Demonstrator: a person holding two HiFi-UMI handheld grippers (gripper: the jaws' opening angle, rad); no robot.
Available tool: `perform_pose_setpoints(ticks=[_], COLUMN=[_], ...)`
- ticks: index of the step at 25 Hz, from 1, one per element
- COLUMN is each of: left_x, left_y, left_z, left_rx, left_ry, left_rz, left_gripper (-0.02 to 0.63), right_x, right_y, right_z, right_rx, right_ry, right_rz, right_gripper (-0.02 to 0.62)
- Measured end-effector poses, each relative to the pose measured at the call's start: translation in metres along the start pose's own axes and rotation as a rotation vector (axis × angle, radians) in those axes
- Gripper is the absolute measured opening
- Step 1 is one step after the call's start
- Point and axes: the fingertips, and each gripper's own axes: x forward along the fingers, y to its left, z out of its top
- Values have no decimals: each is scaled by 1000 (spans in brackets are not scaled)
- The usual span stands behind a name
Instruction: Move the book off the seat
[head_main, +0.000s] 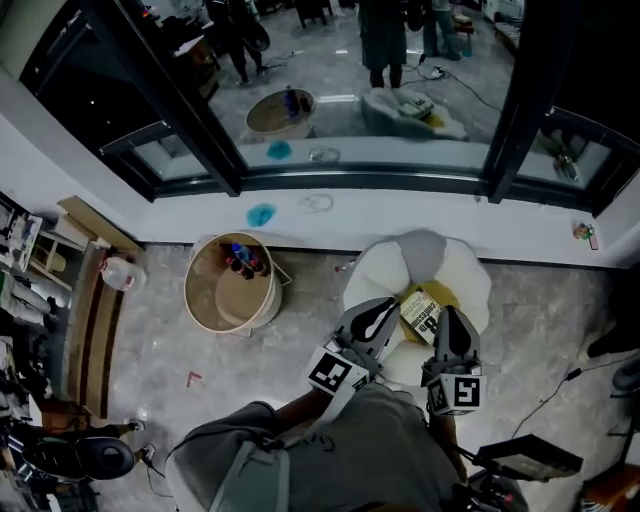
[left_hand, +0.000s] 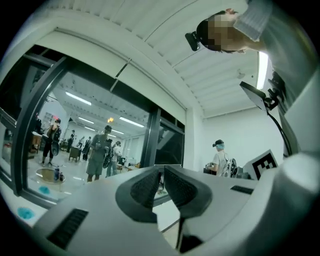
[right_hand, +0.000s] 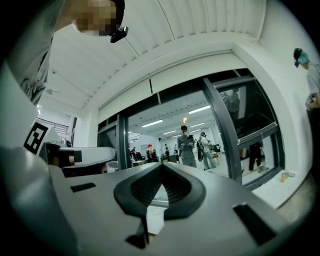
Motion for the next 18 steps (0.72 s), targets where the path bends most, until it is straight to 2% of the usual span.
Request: perform_pose_setpoints(ticks=[1,2,3,5,6,7,10,12,15,18], left_x=[3,5,4,2,4,7,19,25,26,25], left_y=[6,14,22,38,43,48,56,61,71,82], left_z=[0,-6,-18,-47,-58,-65,-80,-88,-94,-100], left_rx=[9,-74,-250,-663,-771,-805,-785,-785,-797,-795], left_ry=[-24,-38,-46,-66,-74,-78,-91,-110,-130,-129], left_rz=[-11,21,93,238,266,268,221,188,167,174], left_gripper=[44,44,44,44,44,44,44,44,44,44], right_x=[3,6,11,20,23,27,36,47,64,77], right_y=[-1,-2,-6,-14,-17,-20,-30,-33,-20,-11], right_z=[3,4,5,9,14,19,19,14,10,19], right_rx=[-9,-23,-41,-67,-79,-93,-140,-128,-119,-133], right_ry=[-9,-15,-20,-29,-31,-29,-31,-31,-4,-26], right_rz=[-18,-37,-57,-100,-120,-138,-180,-199,-191,-175], right_gripper=[15,15,15,15,15,15,15,15,15,15])
